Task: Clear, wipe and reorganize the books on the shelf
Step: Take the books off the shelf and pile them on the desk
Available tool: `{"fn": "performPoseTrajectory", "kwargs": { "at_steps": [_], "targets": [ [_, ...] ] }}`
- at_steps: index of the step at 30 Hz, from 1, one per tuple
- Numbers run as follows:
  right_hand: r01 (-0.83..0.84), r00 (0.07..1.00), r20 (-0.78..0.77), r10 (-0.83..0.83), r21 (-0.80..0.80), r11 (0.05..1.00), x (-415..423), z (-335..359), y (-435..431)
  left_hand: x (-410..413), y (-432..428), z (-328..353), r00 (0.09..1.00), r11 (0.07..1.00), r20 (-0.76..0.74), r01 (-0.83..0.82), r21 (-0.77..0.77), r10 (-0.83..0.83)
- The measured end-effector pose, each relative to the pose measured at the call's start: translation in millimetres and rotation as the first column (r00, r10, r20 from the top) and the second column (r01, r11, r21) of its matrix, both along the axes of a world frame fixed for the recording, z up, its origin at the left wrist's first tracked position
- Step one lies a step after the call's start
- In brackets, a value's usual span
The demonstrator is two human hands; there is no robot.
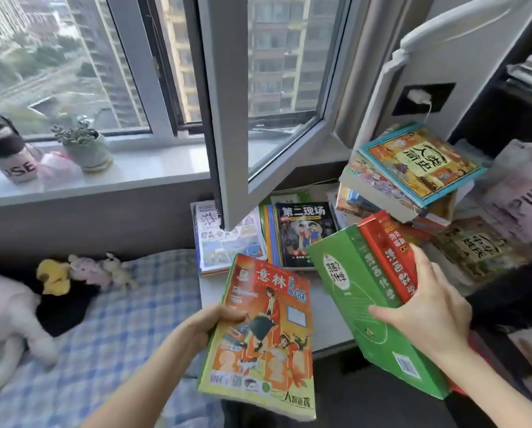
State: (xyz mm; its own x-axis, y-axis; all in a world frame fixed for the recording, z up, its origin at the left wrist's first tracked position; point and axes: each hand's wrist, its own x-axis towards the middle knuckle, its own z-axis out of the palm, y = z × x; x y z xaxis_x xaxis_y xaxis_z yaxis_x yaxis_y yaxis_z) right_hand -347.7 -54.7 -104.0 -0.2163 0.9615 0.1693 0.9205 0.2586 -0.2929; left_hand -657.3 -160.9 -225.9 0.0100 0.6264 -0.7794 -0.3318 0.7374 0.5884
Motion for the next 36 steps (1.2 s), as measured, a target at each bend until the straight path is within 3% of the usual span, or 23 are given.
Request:
{"fn": "performPoseTrajectory", "kwargs": {
  "at_steps": [4,8,13,17,18,20,22,24,28,29,36],
  "targets": [
    [-0.059,0.992,0.117,0.057,0.019,0.998,-14.7,-7.9,21.6,-35.2,12.0,-36.2,0.945,0.959,-0.168,0.267,-0.093,-0.28],
    [-0.167,0.958,0.24,0.159,0.013,0.986,-28.1,-33.2,35.7,-56.4,30.4,-41.4,0.864,0.881,-0.192,0.432,-0.194,-0.466],
    [-0.201,0.94,0.264,0.217,-0.086,0.976,-31.4,-68.3,45.5,-53.1,67.6,-24.2,0.649,0.726,-0.325,0.608,-0.322,-0.688],
    [-0.176,0.939,0.275,0.207,-0.134,0.975,-24.2,-69.6,59.0,-49.5,87.3,-27.4,0.385,0.581,-0.456,0.676,-0.452,-0.803],
    [-0.183,0.936,0.282,0.212,-0.125,0.975,-22.6,-67.1,62.9,-47.0,87.8,-28.8,0.29,0.575,-0.537,0.648,-0.499,-0.792],
    [-0.218,0.93,0.284,0.235,-0.088,0.972,-20.6,-61.4,69.8,-41.4,86.8,-31.6,0.111,0.673,-0.742,0.525,-0.522,-0.662],
    [-0.255,0.924,0.28,0.259,-0.052,0.966,-20.5,-54.6,75.6,-38.5,86.3,-34.6,0.026,0.775,-0.851,0.428,-0.464,-0.524],
    [-0.298,0.917,0.272,0.292,-0.021,0.954,-21.4,-47.0,80.3,-41.5,83.2,-40.5,0.069,0.815,-0.878,0.413,-0.406,-0.473],
    [-0.357,0.91,0.246,0.335,0.052,0.933,-27.0,-29.2,83.5,-43.1,64.4,-59.3,0.363,0.83,-0.807,0.495,-0.257,-0.466],
    [-0.368,0.908,0.239,0.343,0.066,0.927,-29.3,-26.0,83.2,-41.1,59.5,-60.8,0.399,0.841,-0.806,0.499,-0.209,-0.437],
    [-0.439,0.881,0.212,0.423,0.033,0.898,-46.2,-26.1,77.7,-46.2,57.5,-49.7,0.516,0.842,-0.738,0.523,-0.129,-0.434]
  ]
}}
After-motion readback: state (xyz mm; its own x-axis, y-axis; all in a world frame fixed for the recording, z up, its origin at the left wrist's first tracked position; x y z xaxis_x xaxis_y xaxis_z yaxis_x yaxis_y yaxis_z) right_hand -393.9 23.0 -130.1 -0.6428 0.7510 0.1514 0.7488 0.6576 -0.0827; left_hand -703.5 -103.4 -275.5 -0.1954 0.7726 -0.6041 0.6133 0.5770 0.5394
